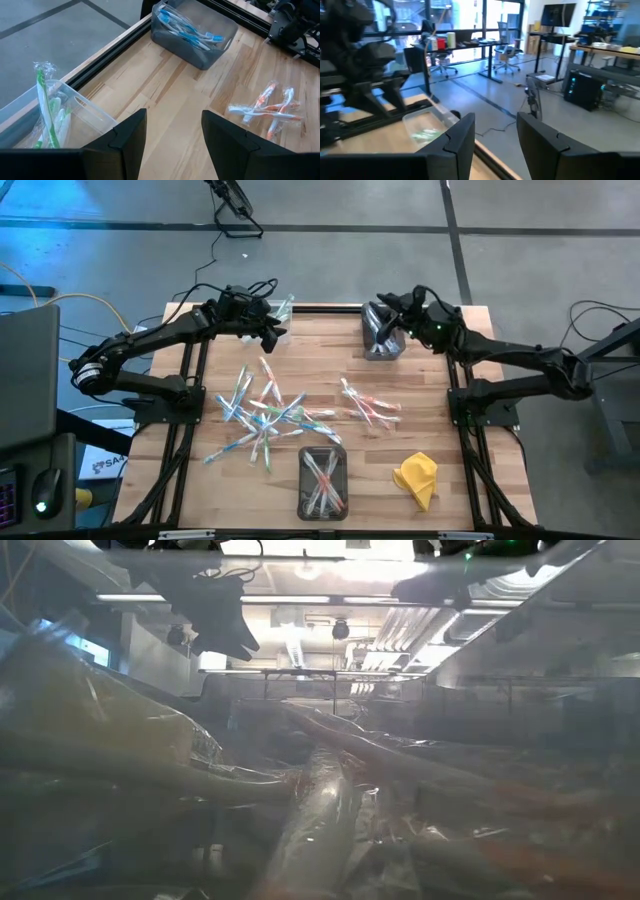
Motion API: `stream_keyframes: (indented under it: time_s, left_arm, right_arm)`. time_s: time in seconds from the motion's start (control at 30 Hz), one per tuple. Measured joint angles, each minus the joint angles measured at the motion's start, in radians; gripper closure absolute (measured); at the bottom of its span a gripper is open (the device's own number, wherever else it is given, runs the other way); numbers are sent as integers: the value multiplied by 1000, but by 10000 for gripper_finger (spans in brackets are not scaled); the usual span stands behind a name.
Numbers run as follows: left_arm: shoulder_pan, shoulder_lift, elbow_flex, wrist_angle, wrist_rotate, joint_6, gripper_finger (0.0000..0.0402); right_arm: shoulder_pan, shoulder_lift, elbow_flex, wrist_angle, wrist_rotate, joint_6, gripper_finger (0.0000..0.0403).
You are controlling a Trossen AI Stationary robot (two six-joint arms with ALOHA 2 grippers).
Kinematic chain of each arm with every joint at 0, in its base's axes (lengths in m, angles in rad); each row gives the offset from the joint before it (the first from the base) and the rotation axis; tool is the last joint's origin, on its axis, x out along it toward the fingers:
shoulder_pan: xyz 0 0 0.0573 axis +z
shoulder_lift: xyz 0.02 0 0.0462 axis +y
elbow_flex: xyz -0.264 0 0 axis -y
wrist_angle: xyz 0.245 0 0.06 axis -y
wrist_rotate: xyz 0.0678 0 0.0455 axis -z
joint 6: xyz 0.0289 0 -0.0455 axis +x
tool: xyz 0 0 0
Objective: Pick & Place Toothbrushes
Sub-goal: Put the orange toothbrush into the bottom black bin
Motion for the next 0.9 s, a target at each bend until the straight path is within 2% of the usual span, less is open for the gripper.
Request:
stream_keyframes:
  time_s: [0.3, 0.63, 0.9]
  left_arm:
    - [0, 0, 0, 0, 0, 0, 215]
    - [0, 0, 0, 0, 1, 0, 215]
    - [0, 0, 0, 0, 1, 0, 215]
  right_arm:
    - [112, 6, 0, -2, 57, 22, 265]
    - [201, 7, 7, -15, 63, 75, 265]
    - [261, 77, 155, -172, 103, 54, 265]
